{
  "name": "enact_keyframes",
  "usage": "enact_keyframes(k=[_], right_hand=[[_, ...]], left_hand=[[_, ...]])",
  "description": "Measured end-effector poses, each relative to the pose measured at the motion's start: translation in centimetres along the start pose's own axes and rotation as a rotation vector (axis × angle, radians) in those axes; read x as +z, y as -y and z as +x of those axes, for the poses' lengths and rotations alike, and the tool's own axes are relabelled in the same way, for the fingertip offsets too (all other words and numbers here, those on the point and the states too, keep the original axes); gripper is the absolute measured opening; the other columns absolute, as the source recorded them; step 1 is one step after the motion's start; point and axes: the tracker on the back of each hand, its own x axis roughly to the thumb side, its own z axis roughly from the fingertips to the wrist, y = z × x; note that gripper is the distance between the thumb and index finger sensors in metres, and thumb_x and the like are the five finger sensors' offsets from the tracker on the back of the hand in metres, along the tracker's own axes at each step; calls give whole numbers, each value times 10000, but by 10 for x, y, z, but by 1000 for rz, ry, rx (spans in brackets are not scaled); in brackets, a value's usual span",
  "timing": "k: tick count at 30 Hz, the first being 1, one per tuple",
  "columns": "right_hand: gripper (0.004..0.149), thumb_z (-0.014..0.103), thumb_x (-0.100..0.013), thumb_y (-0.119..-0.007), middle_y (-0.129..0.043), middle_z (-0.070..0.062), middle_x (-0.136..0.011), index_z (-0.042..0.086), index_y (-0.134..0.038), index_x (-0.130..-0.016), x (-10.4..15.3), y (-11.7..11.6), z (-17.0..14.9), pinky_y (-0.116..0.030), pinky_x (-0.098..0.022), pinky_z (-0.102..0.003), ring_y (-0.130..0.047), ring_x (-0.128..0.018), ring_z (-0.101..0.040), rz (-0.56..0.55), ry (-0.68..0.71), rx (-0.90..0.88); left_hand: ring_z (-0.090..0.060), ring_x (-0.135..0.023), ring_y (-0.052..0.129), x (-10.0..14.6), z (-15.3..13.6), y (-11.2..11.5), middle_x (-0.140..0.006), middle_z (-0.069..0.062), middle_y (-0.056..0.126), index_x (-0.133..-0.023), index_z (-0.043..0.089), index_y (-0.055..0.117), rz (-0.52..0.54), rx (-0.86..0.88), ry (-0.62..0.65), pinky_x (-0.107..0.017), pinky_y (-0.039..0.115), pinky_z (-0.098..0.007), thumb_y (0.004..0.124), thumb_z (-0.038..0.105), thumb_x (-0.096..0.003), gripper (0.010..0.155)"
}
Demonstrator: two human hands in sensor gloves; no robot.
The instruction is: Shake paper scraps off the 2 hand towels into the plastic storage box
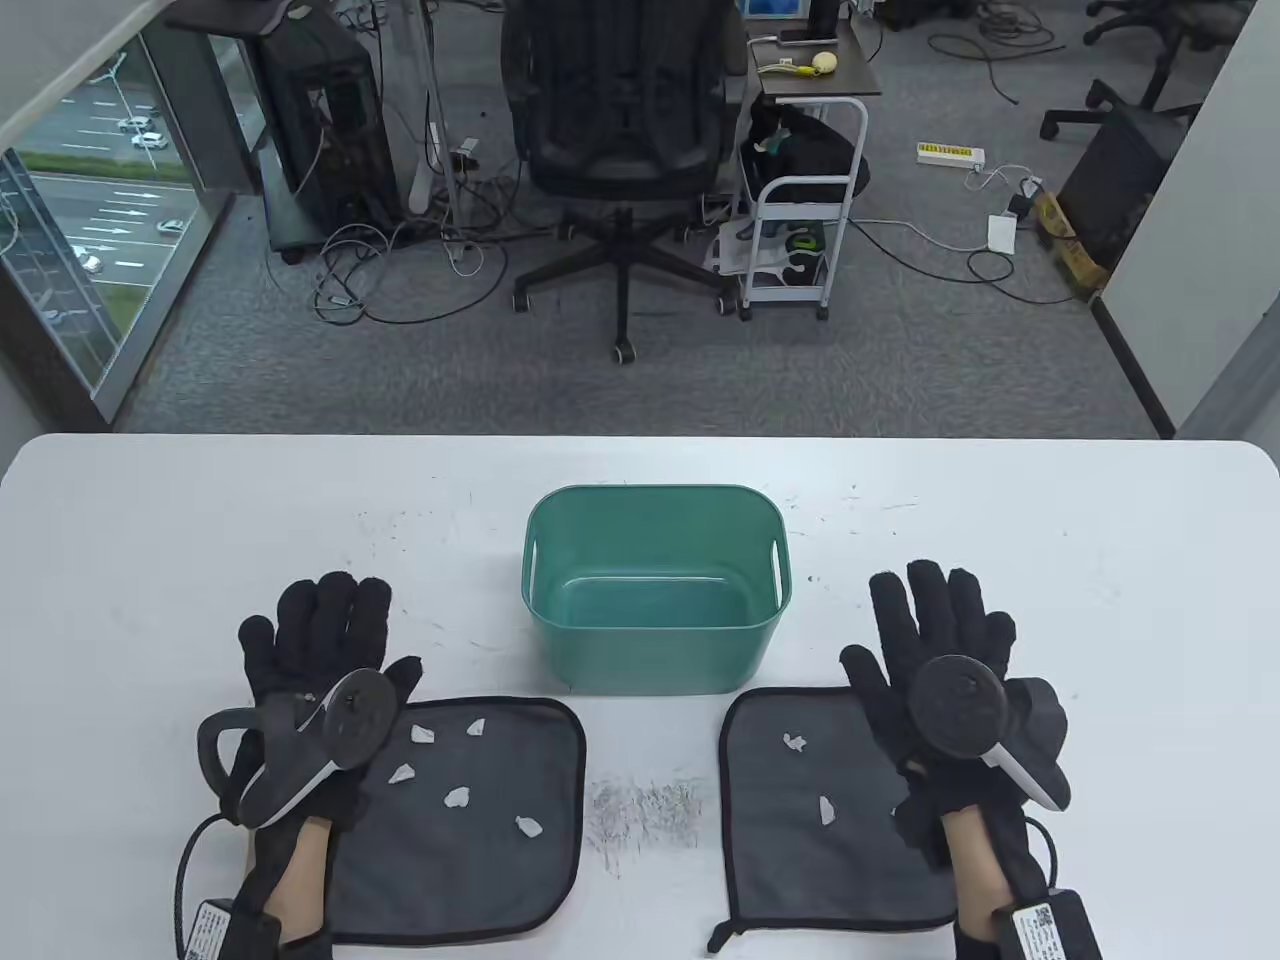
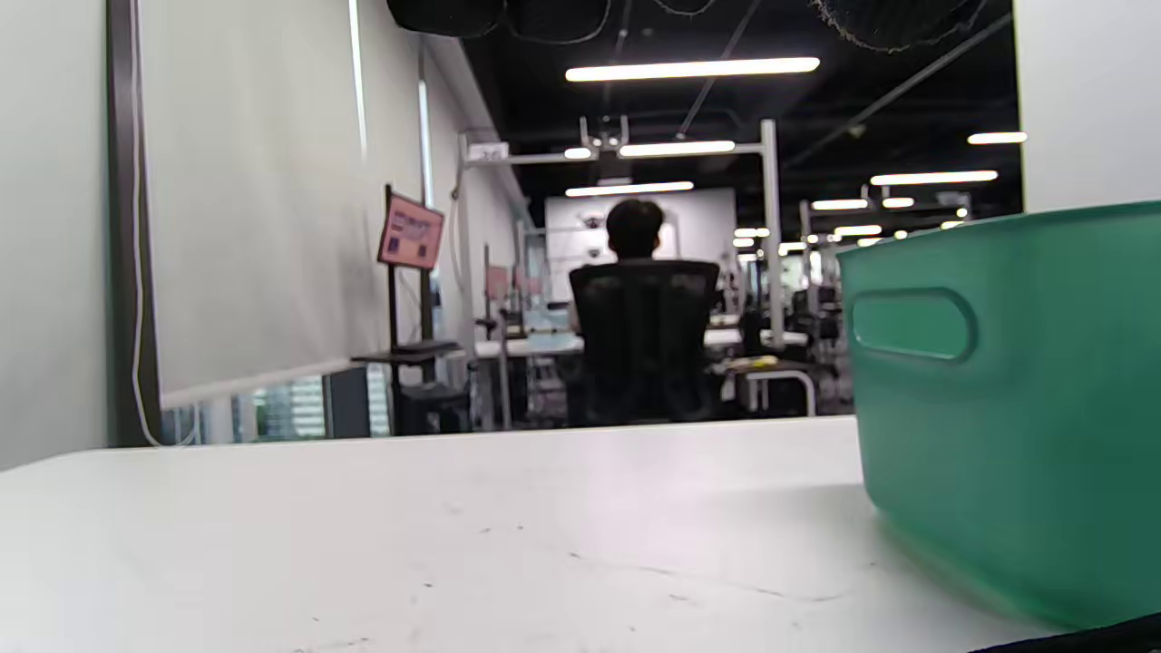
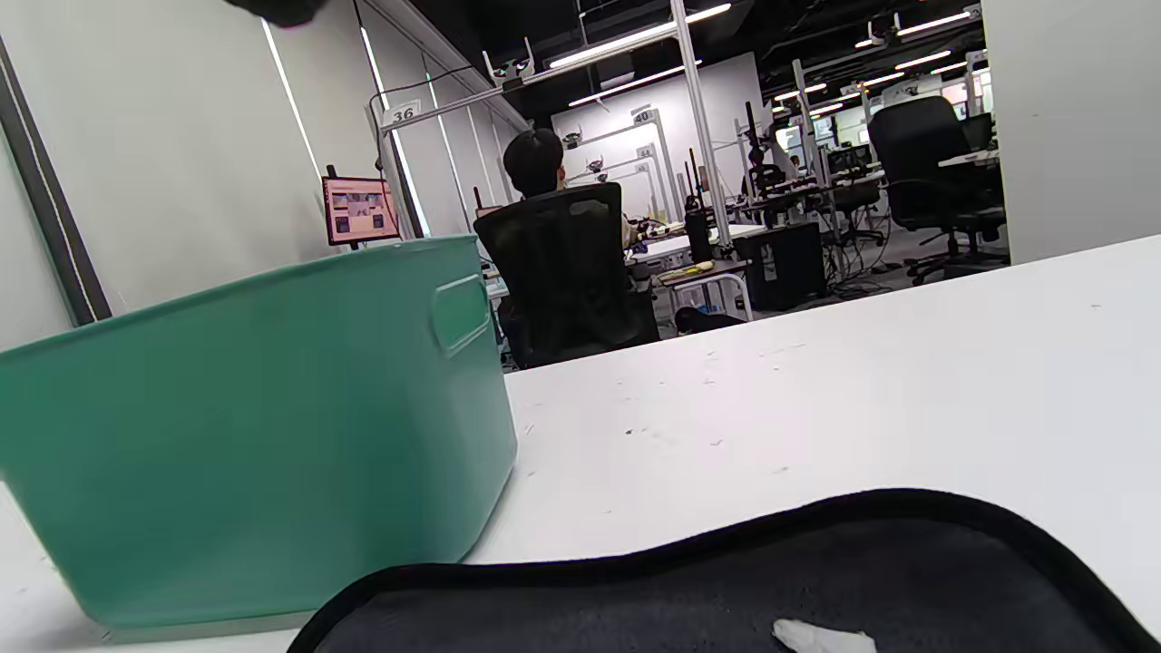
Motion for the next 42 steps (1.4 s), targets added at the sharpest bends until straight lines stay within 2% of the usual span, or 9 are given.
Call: enact_keyframes(k=[10,20,27,32,37,42], right_hand=[[703,557,-525,-663,-279,-93,-1209,283,-409,-1121,0,1,-2,-258,-718,-713,-268,-1094,-473,-2,-4,-26],[704,542,-531,-666,-411,-130,-1182,226,-430,-1114,-2,-13,18,-450,-740,-631,-463,-1069,-449,79,27,-4],[702,538,-535,-670,-472,-148,-1159,205,-443,-1110,7,-31,66,-543,-718,-591,-582,-1025,-437,191,124,-41],[704,542,-537,-665,-475,-150,-1159,202,-442,-1112,13,-56,105,-535,-718,-597,-582,-1024,-441,308,193,-62],[701,541,-541,-655,-474,-155,-1155,195,-438,-1111,2,-87,145,-528,-715,-601,-578,-1018,-447,464,221,-98],[696,542,-544,-648,-488,-156,-1147,187,-442,-1107,-13,-121,174,-537,-708,-597,-593,-1007,-447,574,166,-65]], left_hand=[[-424,-1176,426,0,-2,-1,-1276,-83,416,-1170,329,331,-6,12,-4,-796,399,-710,597,641,-508,779],[-422,-1168,464,-2,-21,5,-1267,-92,459,-1172,310,330,-76,33,-73,-789,411,-712,609,609,-524,766],[-443,-1168,425,-5,-42,31,-1272,-109,420,-1178,287,299,-253,37,-146,-778,374,-730,639,617,-523,808],[-435,-1162,450,-12,-45,55,-1261,-108,447,-1175,267,293,-367,91,-144,-779,375,-724,657,599,-524,816],[-431,-1160,458,-16,-43,78,-1258,-106,447,-1171,261,343,-545,26,-154,-786,384,-710,674,588,-524,797],[-432,-1152,479,-17,-45,96,-1251,-108,468,-1160,265,404,-637,4,-175,-787,395,-700,696,572,-523,766]])
